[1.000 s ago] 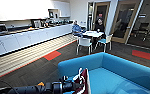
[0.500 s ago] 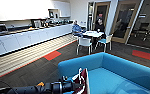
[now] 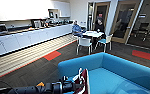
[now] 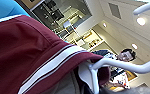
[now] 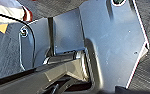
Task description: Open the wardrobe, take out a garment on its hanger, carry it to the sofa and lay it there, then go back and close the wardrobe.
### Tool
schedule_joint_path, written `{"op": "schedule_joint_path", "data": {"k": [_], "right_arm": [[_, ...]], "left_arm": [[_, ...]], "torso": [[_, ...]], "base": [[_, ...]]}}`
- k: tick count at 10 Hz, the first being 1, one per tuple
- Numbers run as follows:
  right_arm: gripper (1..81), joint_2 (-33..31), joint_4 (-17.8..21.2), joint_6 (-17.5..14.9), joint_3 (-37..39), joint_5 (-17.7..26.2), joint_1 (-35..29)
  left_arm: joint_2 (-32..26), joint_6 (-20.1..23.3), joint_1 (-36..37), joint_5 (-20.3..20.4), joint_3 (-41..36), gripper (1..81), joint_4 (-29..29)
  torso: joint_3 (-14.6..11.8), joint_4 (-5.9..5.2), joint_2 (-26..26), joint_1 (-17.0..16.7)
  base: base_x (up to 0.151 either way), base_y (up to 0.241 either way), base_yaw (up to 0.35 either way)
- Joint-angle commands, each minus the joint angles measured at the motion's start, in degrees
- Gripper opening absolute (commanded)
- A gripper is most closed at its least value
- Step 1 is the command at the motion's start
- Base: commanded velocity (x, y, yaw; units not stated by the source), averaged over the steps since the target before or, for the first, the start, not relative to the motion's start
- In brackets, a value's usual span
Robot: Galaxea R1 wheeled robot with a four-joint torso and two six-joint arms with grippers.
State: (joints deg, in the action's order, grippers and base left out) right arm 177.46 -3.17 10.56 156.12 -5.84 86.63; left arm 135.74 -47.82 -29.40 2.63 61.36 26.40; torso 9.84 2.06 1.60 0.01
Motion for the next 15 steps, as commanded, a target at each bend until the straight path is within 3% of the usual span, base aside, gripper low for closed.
{"op": "schedule_joint_path", "data": {"k": [1,15], "right_arm": [[81.1,0.5,-0.1,-0.2,-0.3,3.4,-2.0],[81.1,0.6,-0.1,-0.2,-0.3,3.4,-2.0]], "left_arm": [[0.1,0.9,8.9,6.2,-3.8,1.0,1.5],[0.4,0.9,8.9,6.1,-3.8,1.0,1.5]], "torso": [[0.0,0.00,0.0,0.0],[0.0,0.00,0.0,0.0]], "base": [[0.069,0.000,0.000],[0.105,0.000,0.000]]}}
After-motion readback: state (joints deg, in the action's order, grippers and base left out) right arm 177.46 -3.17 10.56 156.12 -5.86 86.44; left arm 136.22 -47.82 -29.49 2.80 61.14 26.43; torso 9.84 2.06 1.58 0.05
